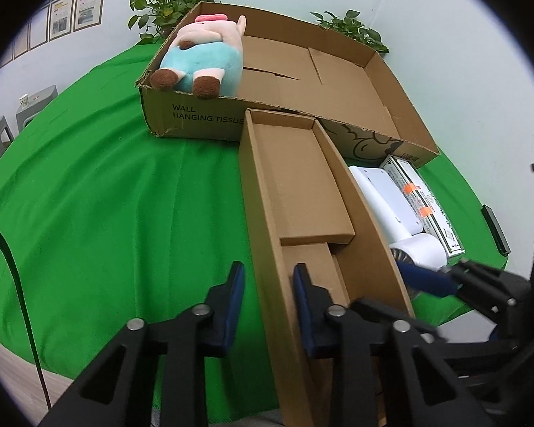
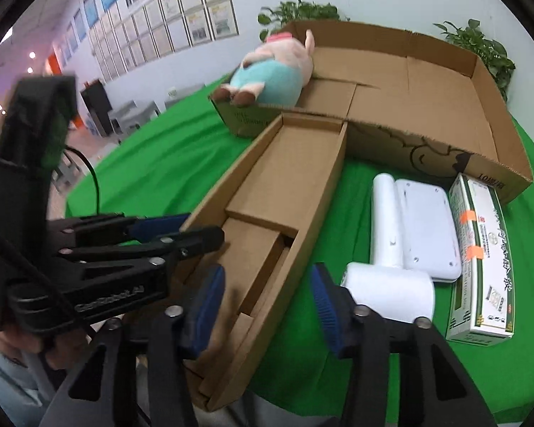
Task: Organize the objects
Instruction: 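Grasp the narrow cardboard tray edge with both tools and lift it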
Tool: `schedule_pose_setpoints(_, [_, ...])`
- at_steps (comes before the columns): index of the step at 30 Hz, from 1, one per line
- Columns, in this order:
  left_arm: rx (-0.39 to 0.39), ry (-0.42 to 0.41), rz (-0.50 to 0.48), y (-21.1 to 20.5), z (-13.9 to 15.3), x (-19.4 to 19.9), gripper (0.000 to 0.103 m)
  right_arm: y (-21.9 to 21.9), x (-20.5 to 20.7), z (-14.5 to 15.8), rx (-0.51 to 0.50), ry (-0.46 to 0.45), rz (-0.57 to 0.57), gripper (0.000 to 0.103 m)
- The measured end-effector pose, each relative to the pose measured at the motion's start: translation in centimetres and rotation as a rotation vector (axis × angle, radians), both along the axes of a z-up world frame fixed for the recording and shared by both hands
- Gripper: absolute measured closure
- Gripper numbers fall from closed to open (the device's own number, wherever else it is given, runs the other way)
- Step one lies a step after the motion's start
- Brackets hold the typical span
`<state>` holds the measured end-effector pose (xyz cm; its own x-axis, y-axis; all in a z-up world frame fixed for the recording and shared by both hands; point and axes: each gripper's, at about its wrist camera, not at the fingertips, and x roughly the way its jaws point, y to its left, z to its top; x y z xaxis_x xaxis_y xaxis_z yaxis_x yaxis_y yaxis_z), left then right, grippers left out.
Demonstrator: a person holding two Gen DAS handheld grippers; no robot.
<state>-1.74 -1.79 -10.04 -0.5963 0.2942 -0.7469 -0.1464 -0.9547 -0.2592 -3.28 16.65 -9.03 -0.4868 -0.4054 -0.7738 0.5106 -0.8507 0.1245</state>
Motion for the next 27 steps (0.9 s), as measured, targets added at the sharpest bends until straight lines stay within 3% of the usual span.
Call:
schedule_pose_setpoints(2, [0.003, -0.002, -0.01, 0.0, 0.1, 0.2, 0.088, -0.4, -0.1, -0.7, 0.008, -0.025, 0.005, 0.066])
schedule_pose_setpoints(8, [-0.016, -0.011, 0.034, -0.9, 0.2, 0.9, 0.088, -1.5, -0.1, -1.2, 0.007, -0.042, 0.018, 0.07])
schedule_pose_setpoints(21, [0.002, -0.014, 0.072, -1.4, 0.3, 1.5, 0.09, -2.6, 0.1, -1.7, -0.014, -0.043, 0.023, 0.068])
schedule_pose_setpoints(27, [-0.062, 0.027, 0.051, 0.0, 1.0, 2.0, 0.09, -2.0, 0.1, -1.6, -0.031, -0.046, -0.008, 0.072])
